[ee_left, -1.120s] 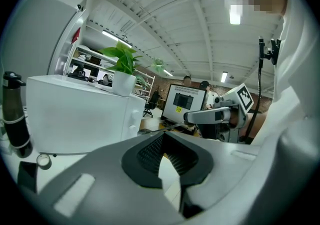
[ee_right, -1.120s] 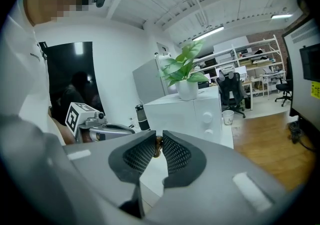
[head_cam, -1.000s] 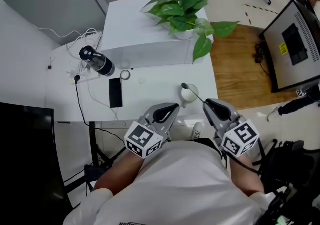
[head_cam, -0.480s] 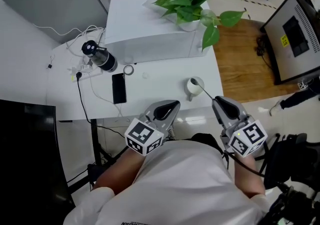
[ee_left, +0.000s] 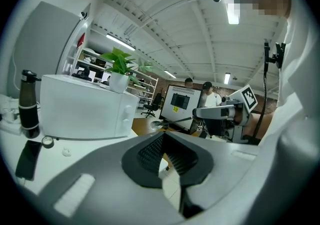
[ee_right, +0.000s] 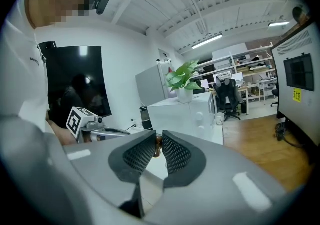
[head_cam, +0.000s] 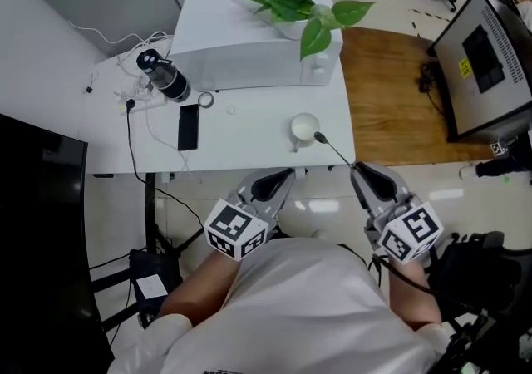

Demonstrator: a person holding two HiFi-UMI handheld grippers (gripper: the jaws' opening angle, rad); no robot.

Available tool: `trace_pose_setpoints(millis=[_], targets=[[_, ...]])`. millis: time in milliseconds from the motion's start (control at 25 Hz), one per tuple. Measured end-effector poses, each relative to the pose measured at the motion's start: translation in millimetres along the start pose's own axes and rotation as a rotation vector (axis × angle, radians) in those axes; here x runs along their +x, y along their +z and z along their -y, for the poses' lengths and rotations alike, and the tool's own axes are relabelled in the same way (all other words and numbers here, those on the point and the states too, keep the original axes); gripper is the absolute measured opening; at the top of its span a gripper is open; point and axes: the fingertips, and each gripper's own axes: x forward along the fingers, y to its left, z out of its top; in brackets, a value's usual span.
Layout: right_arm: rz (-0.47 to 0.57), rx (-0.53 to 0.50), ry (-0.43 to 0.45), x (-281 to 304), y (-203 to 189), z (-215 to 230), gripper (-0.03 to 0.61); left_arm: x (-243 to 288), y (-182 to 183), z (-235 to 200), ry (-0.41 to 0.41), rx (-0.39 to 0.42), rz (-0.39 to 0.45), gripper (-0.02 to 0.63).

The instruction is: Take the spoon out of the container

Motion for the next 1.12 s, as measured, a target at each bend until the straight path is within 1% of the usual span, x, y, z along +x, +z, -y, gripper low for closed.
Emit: trace_pose_setpoints(millis=[160, 360, 640, 880, 1120], targets=[[0.003, 0.008, 0.026, -35.4, -16.8, -4.5, 0.049, -4.8, -11.0, 37.4, 0.026, 0.012, 0.006, 0.005], [-0.009, 0.015, 0.058, -73.6, -36.1, -13.4, 0.049, -14.1, -29.7, 79.9, 0.06, 0.005, 0.002, 0.003], [-0.02, 0.008, 0.106, -111.0, -53.5, -23.0, 0.049, -28.9, -55.7, 122.7, 0.113, -0.008, -0.003, 0.004], [-0.023, -0.014, 0.13, -120.7, -59.9, -32.6, 0.049, -37.6, -64.4, 132.3, 0.134, 0.0, -0.001, 0.003], [-0.016, -0.004, 0.112, -117.5, -55.4, -44.3, 0.049, -42.0, -52.6, 129.0, 0.096, 0.006, 0.005, 0.003]])
